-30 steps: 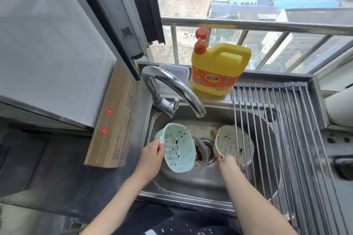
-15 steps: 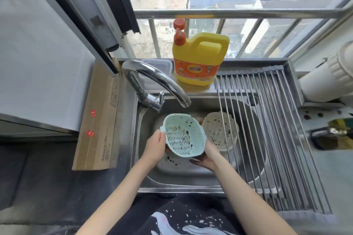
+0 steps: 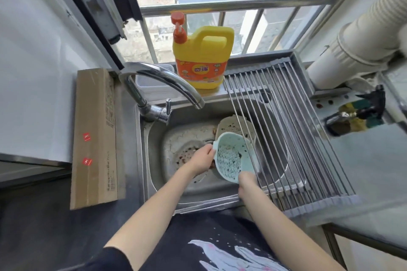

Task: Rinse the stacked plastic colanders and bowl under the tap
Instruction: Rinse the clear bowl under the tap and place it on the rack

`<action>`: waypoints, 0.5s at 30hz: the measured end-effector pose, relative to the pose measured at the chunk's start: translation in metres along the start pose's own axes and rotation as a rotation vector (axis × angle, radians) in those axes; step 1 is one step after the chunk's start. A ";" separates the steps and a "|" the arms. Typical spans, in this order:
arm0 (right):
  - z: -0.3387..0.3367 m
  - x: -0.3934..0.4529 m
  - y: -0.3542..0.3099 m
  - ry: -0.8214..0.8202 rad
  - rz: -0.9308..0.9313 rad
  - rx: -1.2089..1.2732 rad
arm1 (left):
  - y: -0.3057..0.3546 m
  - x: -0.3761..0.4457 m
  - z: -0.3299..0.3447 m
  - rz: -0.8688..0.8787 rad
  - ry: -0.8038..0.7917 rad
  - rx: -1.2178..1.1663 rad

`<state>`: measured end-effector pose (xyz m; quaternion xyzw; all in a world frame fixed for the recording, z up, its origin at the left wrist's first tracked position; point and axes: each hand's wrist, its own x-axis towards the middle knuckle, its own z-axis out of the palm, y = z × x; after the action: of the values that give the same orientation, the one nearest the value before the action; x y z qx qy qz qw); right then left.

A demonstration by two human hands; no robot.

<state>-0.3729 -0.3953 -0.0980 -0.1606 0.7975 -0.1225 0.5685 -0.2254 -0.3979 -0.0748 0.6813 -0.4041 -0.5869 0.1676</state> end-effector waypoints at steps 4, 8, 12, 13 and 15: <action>0.002 -0.004 -0.001 0.103 -0.018 0.083 | 0.001 0.017 0.000 0.011 0.026 0.056; 0.012 -0.010 0.004 0.098 -0.027 0.187 | 0.001 0.031 0.014 -0.052 -0.011 -0.067; 0.012 -0.017 0.005 0.121 0.001 0.190 | 0.006 0.037 0.033 -0.120 -0.085 -0.153; 0.012 -0.016 0.005 0.147 -0.008 0.186 | 0.008 0.036 0.038 -0.126 -0.120 -0.164; 0.012 -0.017 0.006 0.153 -0.037 0.146 | 0.007 0.037 0.046 -0.119 -0.192 -0.119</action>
<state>-0.3575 -0.3836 -0.0891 -0.1235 0.8244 -0.2026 0.5139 -0.2710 -0.4183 -0.1061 0.6334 -0.3418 -0.6814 0.1332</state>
